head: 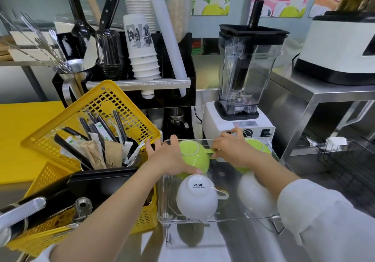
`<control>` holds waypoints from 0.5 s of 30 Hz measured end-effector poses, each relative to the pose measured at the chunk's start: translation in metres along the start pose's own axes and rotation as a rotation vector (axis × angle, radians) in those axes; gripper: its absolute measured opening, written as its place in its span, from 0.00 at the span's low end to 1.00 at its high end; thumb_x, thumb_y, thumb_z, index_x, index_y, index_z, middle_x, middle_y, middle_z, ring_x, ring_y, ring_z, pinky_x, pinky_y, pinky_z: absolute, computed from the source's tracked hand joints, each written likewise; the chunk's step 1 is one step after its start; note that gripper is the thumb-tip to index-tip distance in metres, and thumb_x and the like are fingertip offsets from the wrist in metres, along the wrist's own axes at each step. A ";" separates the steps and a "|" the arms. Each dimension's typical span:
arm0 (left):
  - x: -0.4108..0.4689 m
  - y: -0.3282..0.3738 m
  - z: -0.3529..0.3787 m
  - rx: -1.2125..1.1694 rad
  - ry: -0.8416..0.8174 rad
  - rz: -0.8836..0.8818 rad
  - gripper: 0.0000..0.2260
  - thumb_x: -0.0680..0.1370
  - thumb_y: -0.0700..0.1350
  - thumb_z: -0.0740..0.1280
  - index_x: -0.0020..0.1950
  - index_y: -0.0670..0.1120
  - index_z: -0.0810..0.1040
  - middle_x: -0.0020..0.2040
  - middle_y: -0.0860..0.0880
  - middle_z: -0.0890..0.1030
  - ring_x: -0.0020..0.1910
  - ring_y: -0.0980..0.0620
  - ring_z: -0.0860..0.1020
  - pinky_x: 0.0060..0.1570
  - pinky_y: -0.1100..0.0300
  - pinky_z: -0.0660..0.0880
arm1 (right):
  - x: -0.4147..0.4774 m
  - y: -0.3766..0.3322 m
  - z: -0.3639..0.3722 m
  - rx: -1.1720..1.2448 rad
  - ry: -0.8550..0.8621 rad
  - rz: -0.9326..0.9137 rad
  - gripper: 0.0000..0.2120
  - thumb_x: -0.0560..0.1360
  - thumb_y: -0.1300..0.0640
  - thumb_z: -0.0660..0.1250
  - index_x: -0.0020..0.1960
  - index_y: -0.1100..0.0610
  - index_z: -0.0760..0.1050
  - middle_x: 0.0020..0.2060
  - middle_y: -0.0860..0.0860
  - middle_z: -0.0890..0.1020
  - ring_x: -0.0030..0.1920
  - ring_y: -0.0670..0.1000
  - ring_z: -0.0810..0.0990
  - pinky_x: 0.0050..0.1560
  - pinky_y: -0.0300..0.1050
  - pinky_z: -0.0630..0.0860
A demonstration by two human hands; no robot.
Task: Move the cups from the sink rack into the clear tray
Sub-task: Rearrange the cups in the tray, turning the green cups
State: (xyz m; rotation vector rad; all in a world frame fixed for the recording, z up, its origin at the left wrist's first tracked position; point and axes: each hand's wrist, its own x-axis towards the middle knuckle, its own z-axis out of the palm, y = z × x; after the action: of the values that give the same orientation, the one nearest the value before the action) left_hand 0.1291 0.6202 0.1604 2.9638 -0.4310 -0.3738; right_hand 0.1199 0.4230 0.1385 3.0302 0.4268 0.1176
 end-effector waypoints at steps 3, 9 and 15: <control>0.000 -0.003 -0.002 0.012 -0.034 0.011 0.51 0.62 0.74 0.64 0.74 0.46 0.49 0.74 0.40 0.60 0.74 0.38 0.51 0.71 0.38 0.39 | -0.001 -0.001 -0.005 0.022 -0.025 0.030 0.11 0.75 0.50 0.63 0.49 0.57 0.77 0.50 0.49 0.80 0.57 0.52 0.70 0.62 0.54 0.52; -0.003 -0.016 -0.026 -0.089 -0.060 0.029 0.39 0.67 0.71 0.62 0.71 0.50 0.63 0.70 0.42 0.66 0.70 0.40 0.60 0.66 0.44 0.59 | -0.017 0.015 -0.026 0.291 0.092 0.172 0.21 0.71 0.44 0.67 0.60 0.53 0.74 0.58 0.50 0.77 0.61 0.51 0.70 0.63 0.49 0.57; -0.007 0.019 -0.045 -0.395 0.160 0.265 0.26 0.73 0.58 0.67 0.67 0.48 0.68 0.66 0.46 0.73 0.63 0.47 0.73 0.59 0.53 0.71 | -0.046 0.043 -0.031 0.339 -0.036 0.367 0.32 0.67 0.39 0.68 0.66 0.52 0.67 0.66 0.52 0.72 0.66 0.56 0.68 0.67 0.54 0.62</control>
State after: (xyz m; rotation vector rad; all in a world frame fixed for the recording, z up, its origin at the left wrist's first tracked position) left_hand 0.1292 0.6083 0.2081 2.4907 -0.6371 -0.1656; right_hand 0.0845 0.3711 0.1698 3.4041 -0.1339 0.0113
